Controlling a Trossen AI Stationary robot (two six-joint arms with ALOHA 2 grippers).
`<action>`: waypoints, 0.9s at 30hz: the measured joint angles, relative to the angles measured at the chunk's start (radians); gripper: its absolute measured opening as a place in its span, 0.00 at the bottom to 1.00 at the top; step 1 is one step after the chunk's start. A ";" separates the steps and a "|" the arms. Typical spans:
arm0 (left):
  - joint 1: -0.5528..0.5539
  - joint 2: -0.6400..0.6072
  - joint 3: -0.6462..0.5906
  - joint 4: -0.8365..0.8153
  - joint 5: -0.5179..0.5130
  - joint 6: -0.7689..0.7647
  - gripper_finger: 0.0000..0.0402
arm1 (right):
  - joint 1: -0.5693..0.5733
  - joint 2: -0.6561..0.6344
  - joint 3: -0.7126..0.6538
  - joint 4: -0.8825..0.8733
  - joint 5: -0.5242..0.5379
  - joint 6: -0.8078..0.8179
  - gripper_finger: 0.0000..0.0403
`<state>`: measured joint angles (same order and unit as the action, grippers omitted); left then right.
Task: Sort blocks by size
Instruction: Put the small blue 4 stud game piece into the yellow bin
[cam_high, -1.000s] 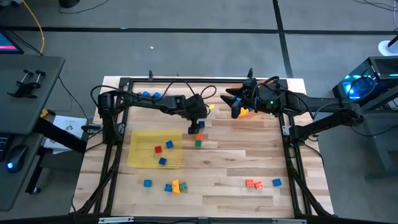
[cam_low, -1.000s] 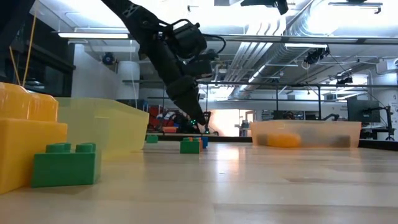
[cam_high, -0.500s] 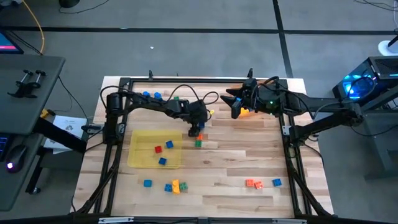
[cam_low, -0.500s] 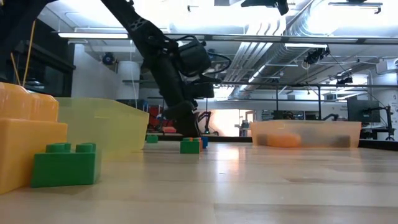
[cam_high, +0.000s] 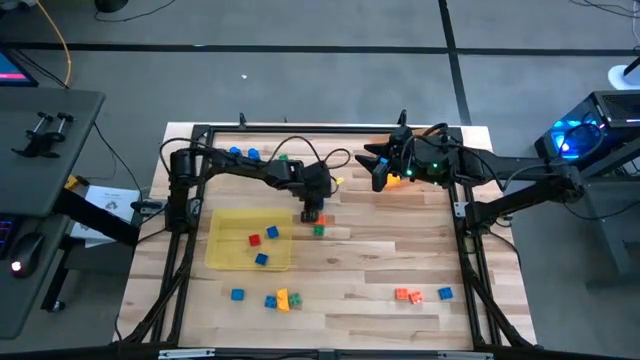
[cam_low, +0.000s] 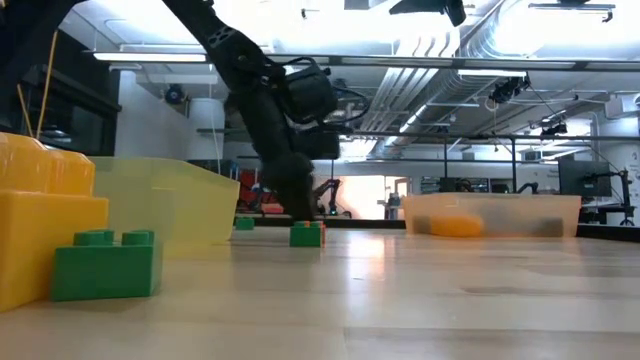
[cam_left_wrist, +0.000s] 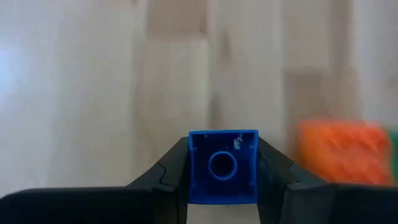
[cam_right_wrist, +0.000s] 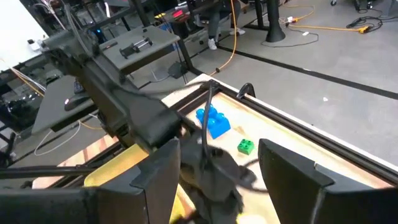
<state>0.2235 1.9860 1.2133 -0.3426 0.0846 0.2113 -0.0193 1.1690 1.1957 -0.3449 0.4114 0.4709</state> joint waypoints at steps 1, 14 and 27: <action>0.006 -0.023 -0.005 -0.017 0.031 -0.036 0.24 | 0.000 0.000 0.000 -0.006 0.000 0.000 0.52; -0.092 -0.646 -0.240 -0.045 -0.062 -0.308 0.24 | -0.001 0.000 0.000 -0.039 0.006 -0.043 0.52; -0.517 -0.988 -0.697 -0.083 -0.228 -0.940 0.24 | -0.001 0.001 0.000 -0.041 0.006 -0.071 0.52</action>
<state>-0.2931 0.9977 0.5168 -0.4257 -0.1437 -0.7287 -0.0200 1.1698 1.1954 -0.3855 0.4174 0.3996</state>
